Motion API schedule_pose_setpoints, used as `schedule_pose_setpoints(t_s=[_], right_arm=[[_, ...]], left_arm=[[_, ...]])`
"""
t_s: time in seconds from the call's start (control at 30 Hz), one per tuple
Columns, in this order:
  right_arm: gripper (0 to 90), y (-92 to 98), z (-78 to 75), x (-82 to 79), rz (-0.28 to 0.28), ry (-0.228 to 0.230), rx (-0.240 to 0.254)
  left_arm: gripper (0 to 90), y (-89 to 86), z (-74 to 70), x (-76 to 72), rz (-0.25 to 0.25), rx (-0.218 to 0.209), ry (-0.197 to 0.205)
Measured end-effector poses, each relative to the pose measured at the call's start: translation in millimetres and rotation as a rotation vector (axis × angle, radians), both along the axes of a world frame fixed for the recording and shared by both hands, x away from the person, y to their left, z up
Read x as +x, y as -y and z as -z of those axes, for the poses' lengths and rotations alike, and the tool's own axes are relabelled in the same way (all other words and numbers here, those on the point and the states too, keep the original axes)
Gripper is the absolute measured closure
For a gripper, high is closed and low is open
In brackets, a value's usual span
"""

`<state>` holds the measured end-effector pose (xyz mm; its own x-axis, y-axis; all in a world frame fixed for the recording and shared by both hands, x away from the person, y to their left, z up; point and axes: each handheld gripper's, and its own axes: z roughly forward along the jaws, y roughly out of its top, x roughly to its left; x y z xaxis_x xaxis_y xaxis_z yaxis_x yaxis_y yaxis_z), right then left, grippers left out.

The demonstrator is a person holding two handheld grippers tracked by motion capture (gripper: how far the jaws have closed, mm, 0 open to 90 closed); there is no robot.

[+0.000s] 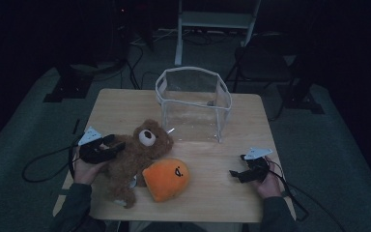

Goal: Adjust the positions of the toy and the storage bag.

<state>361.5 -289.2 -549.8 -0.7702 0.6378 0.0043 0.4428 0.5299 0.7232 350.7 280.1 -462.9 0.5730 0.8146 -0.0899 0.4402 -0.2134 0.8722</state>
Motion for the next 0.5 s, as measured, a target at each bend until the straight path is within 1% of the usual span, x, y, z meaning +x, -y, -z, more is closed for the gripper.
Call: schedule_pose_setpoints(t_s=[0.13, 0.27, 0.43, 0.5], right_arm=[[11.9, 0.4, 0.0, -0.2, 0.01, 0.002, 0.0], [11.9, 0.7, 0.0, -0.6, 0.016, 0.001, 0.0], [11.9, 0.8, 0.0, -0.7, 0.019, 0.002, -0.001], [11.9, 0.8, 0.0, -0.6, 0.019, 0.002, -0.001]], left_arm=[[36.8, 2.4, -0.7, -0.8, 0.003, 0.0, -0.001], [36.7, 8.5, -4.2, -1.5, 0.022, 0.005, 0.008], [36.7, 15.6, -9.0, 1.8, 0.039, 0.025, 0.008], [36.7, 18.0, -12.1, 2.7, 0.044, 0.023, 0.012]])
